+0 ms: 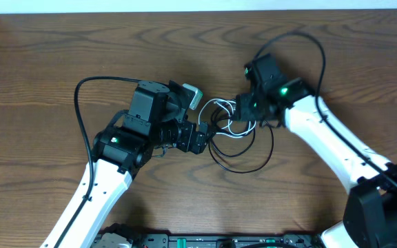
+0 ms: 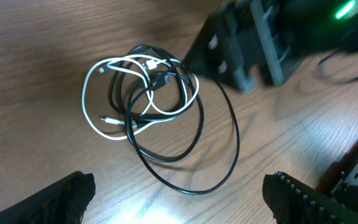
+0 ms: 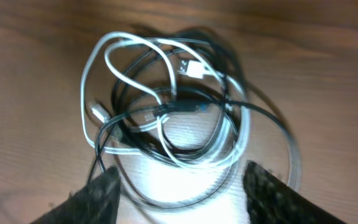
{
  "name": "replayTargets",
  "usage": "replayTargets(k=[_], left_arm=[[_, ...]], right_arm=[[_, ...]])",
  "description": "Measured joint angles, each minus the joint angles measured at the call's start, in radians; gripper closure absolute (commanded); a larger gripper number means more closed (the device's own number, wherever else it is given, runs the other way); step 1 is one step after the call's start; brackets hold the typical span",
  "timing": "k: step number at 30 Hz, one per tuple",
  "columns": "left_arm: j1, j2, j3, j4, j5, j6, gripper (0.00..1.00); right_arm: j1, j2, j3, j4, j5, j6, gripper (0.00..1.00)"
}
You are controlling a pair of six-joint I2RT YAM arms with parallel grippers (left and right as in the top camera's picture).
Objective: Untangle cables
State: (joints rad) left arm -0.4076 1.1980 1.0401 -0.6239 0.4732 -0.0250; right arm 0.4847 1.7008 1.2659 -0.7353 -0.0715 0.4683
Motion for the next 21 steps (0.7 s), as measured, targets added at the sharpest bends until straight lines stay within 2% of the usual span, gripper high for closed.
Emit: replayTargets(k=[5, 8, 9, 11, 13, 17, 21], left_arm=[[0.0, 0.0, 0.0, 0.0, 0.0, 0.0, 0.09], [0.0, 0.0, 0.0, 0.0, 0.0, 0.0, 0.09], [0.0, 0.0, 0.0, -0.002, 0.0, 0.0, 0.09], [0.0, 0.0, 0.0, -0.003, 0.0, 0.0, 0.09], [0.0, 0.0, 0.0, -0.007, 0.0, 0.0, 0.09], [0.0, 0.0, 0.0, -0.021, 0.0, 0.0, 0.09], [0.0, 0.0, 0.0, -0.023, 0.0, 0.0, 0.09]], right_arm=[[0.043, 0.0, -0.156, 0.125, -0.027, 0.116, 0.49], [0.049, 0.0, -0.203, 0.144, -0.029, 0.17, 0.54], [0.049, 0.0, -0.217, 0.149, -0.026, 0.206, 0.53], [0.049, 0.0, -0.241, 0.148, -0.011, 0.277, 0.39], [0.049, 0.0, -0.268, 0.153, 0.007, 0.365, 0.34], [0.049, 0.0, -0.333, 0.219, 0.031, 0.489, 0.34], [0.049, 0.0, -0.395, 0.416, 0.045, 0.536, 0.38]])
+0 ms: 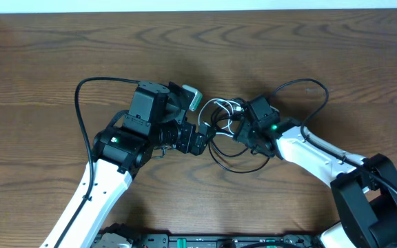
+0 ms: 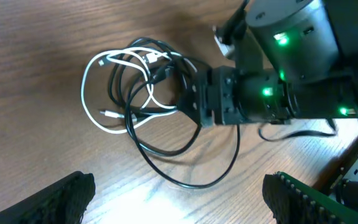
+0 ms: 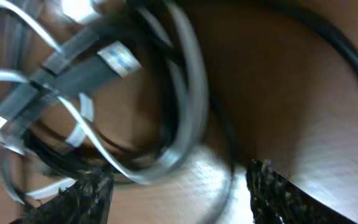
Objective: Untangle cables
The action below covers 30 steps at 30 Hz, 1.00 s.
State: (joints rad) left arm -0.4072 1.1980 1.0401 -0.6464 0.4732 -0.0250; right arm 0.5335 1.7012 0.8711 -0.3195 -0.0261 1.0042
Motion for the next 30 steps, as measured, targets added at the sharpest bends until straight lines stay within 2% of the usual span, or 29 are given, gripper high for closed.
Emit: replayTargets(k=[5, 8, 9, 10, 11, 18, 23, 26, 28, 30], left_arm=[[0.0, 0.0, 0.0, -0.001, 0.0, 0.0, 0.09], [0.0, 0.0, 0.0, 0.0, 0.0, 0.0, 0.09], [0.0, 0.0, 0.0, 0.0, 0.0, 0.0, 0.09], [0.0, 0.0, 0.0, 0.0, 0.0, 0.0, 0.09], [0.0, 0.0, 0.0, 0.0, 0.0, 0.0, 0.09], [0.0, 0.0, 0.0, 0.0, 0.0, 0.0, 0.09], [0.0, 0.0, 0.0, 0.0, 0.0, 0.0, 0.09], [0.0, 0.0, 0.0, -0.002, 0.0, 0.0, 0.09], [0.0, 0.0, 0.0, -0.001, 0.0, 0.0, 0.09], [0.0, 0.0, 0.0, -0.003, 0.0, 0.0, 0.09]], right_arm=[[0.0, 0.0, -0.031, 0.126, 0.011, 0.018, 0.46], [0.0, 0.0, -0.032, 0.142, 0.048, 0.027, 0.8], [0.0, 0.0, -0.033, 0.142, 0.066, 0.035, 0.85], [0.0, 0.0, -0.035, 0.143, 0.084, 0.034, 0.96], [0.0, 0.0, -0.035, 0.144, 0.104, 0.033, 0.99], [0.0, 0.0, -0.037, 0.204, 0.156, -0.106, 0.99], [0.0, 0.0, 0.0, 0.152, 0.117, -0.29, 0.99], [0.0, -0.001, 0.143, -0.008, 0.035, -0.455, 0.99], [0.0, -0.002, 0.3, -0.151, -0.017, -0.57, 0.99], [0.0, -0.002, 0.429, -0.261, -0.036, -0.631, 0.99]])
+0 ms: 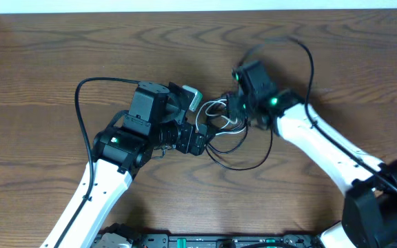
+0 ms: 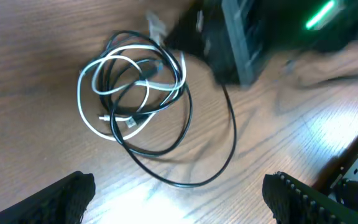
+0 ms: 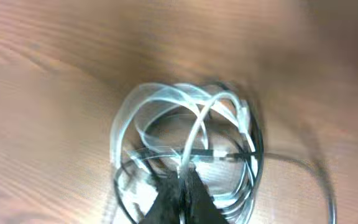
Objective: Untangle cables
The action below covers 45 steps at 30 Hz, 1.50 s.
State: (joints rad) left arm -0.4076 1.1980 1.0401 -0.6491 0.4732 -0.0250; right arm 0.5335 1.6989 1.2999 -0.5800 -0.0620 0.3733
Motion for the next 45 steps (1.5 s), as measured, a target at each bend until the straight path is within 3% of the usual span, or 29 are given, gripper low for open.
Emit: replayTargets(k=[5, 11, 17, 26, 34, 39, 45], left_arm=[[0.0, 0.0, 0.0, 0.0, -0.003, 0.0, 0.09], [0.0, 0.0, 0.0, -0.005, -0.031, 0.0, 0.09], [0.0, 0.036, 0.0, -0.014, -0.038, 0.008, 0.09], [0.0, 0.257, 0.0, -0.019, -0.042, 0.025, 0.09], [0.0, 0.354, 0.0, 0.014, 0.02, 0.059, 0.05], [0.0, 0.354, 0.0, 0.11, 0.027, 0.055, 0.04], [0.0, 0.354, 0.0, 0.122, 0.027, 0.051, 0.04]], right_arm=[[0.0, -0.014, 0.341, -0.219, -0.028, -0.135, 0.99], [0.0, -0.026, 0.636, -0.349, -0.026, -0.219, 0.99], [-0.001, -0.03, 0.842, -0.387, 0.082, -0.241, 0.99], [-0.046, -0.044, 1.219, -0.351, 0.171, -0.25, 0.99], [-0.077, -0.061, 1.373, -0.275, 0.176, -0.256, 0.99], [-0.119, -0.111, 1.395, -0.283, 0.183, -0.258, 0.99], [-0.134, -0.185, 1.409, -0.268, 0.233, -0.28, 0.99]])
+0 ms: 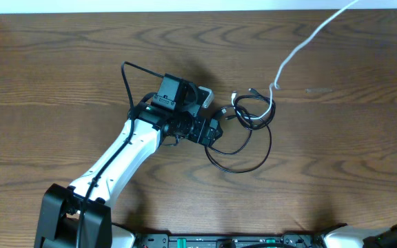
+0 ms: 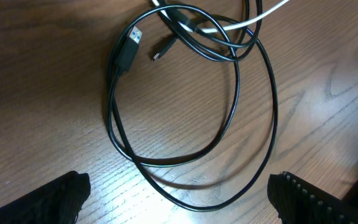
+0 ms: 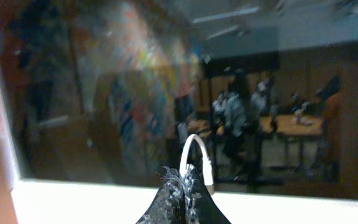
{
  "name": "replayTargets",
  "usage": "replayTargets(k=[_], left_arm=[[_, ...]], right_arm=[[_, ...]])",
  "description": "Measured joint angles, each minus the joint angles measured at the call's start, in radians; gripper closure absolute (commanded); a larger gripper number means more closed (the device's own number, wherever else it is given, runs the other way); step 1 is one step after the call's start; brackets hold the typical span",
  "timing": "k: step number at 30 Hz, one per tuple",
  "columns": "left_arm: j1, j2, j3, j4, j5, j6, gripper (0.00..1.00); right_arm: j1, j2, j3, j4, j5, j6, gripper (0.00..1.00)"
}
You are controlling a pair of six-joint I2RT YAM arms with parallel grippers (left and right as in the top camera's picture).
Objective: Untangle cables
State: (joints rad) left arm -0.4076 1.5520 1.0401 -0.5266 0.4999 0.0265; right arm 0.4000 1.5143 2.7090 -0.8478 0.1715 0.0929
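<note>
A black cable (image 1: 238,170) lies in loose loops on the wooden table (image 1: 60,62); its USB plug (image 2: 129,48) shows in the left wrist view. A white cable (image 1: 302,45) rises taut from the knot near the black loops toward the top right corner. My right gripper (image 3: 186,180) is shut on a bend of the white cable (image 3: 191,144), high up and facing a window. My left gripper (image 1: 211,129) stands open just left of the black loops, its fingertips (image 2: 39,202) wide apart over the black cable (image 2: 236,99). The white cable (image 2: 247,20) crosses the knot.
The left arm (image 1: 126,155) stretches diagonally from the front left. The table's far edge meets a white wall (image 1: 185,5). A dark part at the top right edge is probably my right arm.
My right gripper, shut on the white cable over the tangle, is now high at the far right, the white cable stretched out of the pile. My left gripper sits closer to the black loops.
My right gripper hung open above the tangled black and white cables. Then it was down among the strands, still open. Then it was shut on a white strand above the pile. Now the white cable is drawn out far right, with black loops left by my left gripper.
</note>
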Motion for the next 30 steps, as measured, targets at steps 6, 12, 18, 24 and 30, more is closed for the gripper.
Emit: replayTargets(k=[6, 12, 18, 24, 30], left_arm=[[0.0, 0.0, 0.0, -0.003, 0.0, 0.0, 0.04], [0.0, 0.0, 0.0, -0.003, 0.0, 0.0, 0.04], [0.0, 0.0, 0.0, -0.004, 0.0, 0.0, 0.04], [0.0, 0.0, 0.0, -0.004, 0.0, 0.0, 0.04], [0.0, 0.0, 0.0, -0.007, 0.0, 0.0, 0.04]], right_arm=[[-0.003, -0.014, 0.0, 0.122, 0.111, -0.046, 0.99], [-0.003, -0.073, -0.003, 0.256, 0.182, -0.098, 0.99], [-0.003, -0.154, 0.006, 0.354, 0.203, -0.149, 0.99], [-0.003, -0.18, 0.011, 0.419, 0.262, -0.218, 0.99], [-0.003, -0.149, 0.01, 0.449, 0.431, -0.34, 0.99]])
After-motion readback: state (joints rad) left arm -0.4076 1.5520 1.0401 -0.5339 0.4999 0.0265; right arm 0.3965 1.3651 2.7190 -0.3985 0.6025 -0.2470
